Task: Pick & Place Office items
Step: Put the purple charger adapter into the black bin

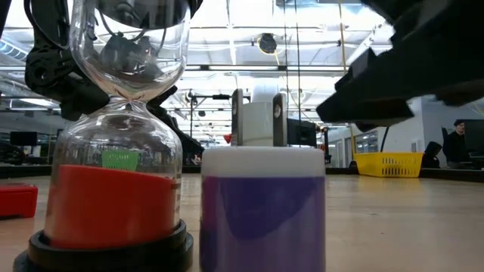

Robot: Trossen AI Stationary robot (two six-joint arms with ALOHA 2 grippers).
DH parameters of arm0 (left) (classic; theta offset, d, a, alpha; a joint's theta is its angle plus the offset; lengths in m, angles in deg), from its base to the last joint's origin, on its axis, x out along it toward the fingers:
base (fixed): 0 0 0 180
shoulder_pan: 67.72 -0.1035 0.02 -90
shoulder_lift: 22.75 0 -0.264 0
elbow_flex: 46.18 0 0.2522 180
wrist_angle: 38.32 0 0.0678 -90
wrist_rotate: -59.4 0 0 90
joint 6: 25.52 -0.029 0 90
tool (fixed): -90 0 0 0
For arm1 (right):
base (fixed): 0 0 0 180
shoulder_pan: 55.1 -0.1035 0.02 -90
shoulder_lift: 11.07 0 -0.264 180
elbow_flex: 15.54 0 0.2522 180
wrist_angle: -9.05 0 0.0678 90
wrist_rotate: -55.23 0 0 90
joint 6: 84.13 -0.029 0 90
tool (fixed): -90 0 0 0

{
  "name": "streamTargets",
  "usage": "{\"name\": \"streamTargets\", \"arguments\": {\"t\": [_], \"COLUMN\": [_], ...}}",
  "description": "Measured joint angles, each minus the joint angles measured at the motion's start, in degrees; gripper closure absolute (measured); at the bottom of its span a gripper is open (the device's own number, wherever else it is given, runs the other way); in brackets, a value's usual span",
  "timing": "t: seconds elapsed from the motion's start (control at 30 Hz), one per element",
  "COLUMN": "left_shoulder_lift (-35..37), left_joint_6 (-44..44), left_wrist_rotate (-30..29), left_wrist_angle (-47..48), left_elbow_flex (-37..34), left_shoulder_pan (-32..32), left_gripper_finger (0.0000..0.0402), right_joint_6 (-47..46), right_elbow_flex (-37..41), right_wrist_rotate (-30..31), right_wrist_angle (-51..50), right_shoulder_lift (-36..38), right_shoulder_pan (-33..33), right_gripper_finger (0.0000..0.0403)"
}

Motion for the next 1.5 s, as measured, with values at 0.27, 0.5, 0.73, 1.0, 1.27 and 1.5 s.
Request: {"name": "streamTargets", "arguments": {"t": [0.27, 0.5, 0.73, 1.0, 1.27, 1.5], "left_shoulder_lift": [0.0, 0.0, 0.0, 0.0, 0.0, 0.0], "left_joint_6": [2.9, 4.6, 4.2, 3.8, 4.0, 4.1], "left_wrist_rotate": [-0.5, -3.6, -6.4, -7.3, -7.5, -7.5], "left_wrist_angle": [0.6, 0.7, 0.6, 0.5, 0.5, 0.5], "left_elbow_flex": [0.0, 0.0, 0.0, 0.0, 0.0, 0.0], "left_shoulder_pan": [2.5, 6.3, 8.7, 8.6, 8.6, 8.6], "left_gripper_finger": [0.0369, 0.0369, 0.0369, 0.0369, 0.0369, 0.0369], "right_joint_6": [-0.9, -2.1, -2.1, -2.2, -2.7, -0.5], "right_elbow_flex": [-12.6, -19.0, -19.3, -19.3, -19.5, -19.5], "right_wrist_rotate": [1.6, 1.5, -1.7, -6.1, -6.0, -6.0], "right_wrist_angle": [-6.5, -7.4, -8.1, -6.9, -3.9, -3.3], "right_shoulder_lift": [-6.0, -12.6, -14.6, -15.4, -19.0, -18.9], "right_shoulder_pan": [-4.0, -3.5, -2.2, -1.0, -0.7, -0.7], "right_gripper_finger": [0.0164, 0.0119, 0.0132, 0.0156, 0.0162, 0.0233]}}
